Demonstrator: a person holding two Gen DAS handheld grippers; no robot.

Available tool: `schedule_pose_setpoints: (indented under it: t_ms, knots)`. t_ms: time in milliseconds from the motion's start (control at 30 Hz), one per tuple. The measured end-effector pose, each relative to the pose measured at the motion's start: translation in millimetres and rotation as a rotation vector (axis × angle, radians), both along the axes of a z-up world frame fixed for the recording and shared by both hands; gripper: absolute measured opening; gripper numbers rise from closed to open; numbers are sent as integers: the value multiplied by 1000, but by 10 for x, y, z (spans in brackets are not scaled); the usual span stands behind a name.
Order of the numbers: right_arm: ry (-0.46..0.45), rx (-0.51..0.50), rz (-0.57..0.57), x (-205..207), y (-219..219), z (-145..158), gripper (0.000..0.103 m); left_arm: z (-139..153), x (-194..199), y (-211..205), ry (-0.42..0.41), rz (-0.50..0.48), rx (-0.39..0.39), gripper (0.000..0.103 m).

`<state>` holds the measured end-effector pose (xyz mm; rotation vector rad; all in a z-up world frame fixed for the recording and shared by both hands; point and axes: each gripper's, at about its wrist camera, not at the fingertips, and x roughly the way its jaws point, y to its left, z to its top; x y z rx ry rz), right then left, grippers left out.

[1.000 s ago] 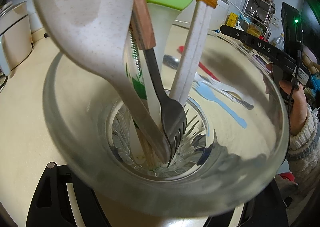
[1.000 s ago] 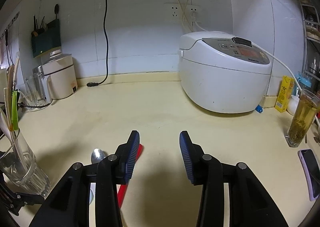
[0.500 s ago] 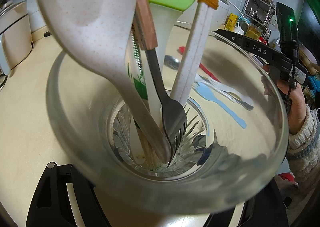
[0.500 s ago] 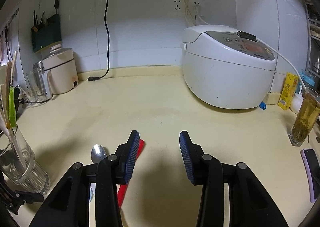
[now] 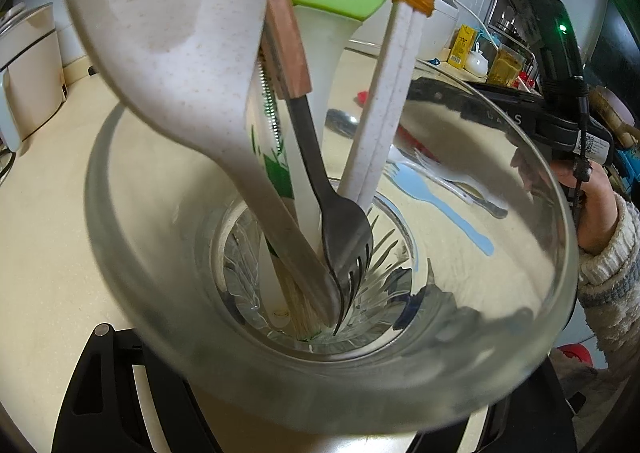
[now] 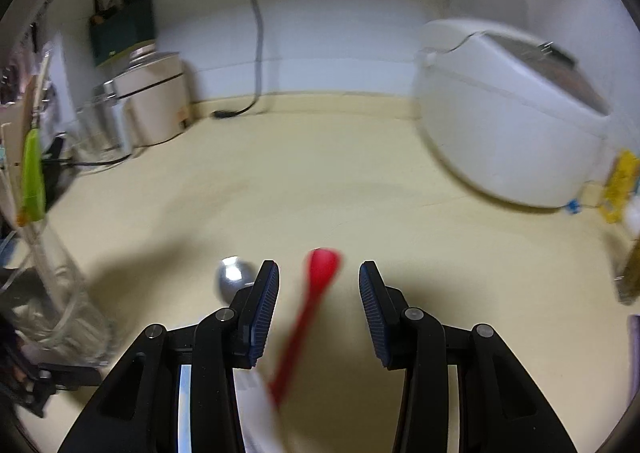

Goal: Organize utensils
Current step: 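Lower the open right tool toward the metal spoon, then close the right tool on the metal spoon handle and lift it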

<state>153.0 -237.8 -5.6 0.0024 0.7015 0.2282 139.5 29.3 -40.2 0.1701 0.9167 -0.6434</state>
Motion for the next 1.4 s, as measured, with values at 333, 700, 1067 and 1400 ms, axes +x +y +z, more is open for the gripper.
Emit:
schedule_pose_setpoints:
  t_ms: [333, 700, 1067, 1400]
  knots:
    - [131, -21, 163, 289, 362, -151, 47, 4, 9, 9, 0, 0, 2, 83]
    - [177, -72, 187, 434, 557, -245, 47, 4, 22, 19, 2, -1, -2, 83]
    - [179, -138, 176, 525, 661, -283, 47, -4, 22, 23, 0, -1, 1, 83]
    - [179, -139, 175, 523, 664, -284, 47, 2, 20, 24, -3, -1, 9, 83]
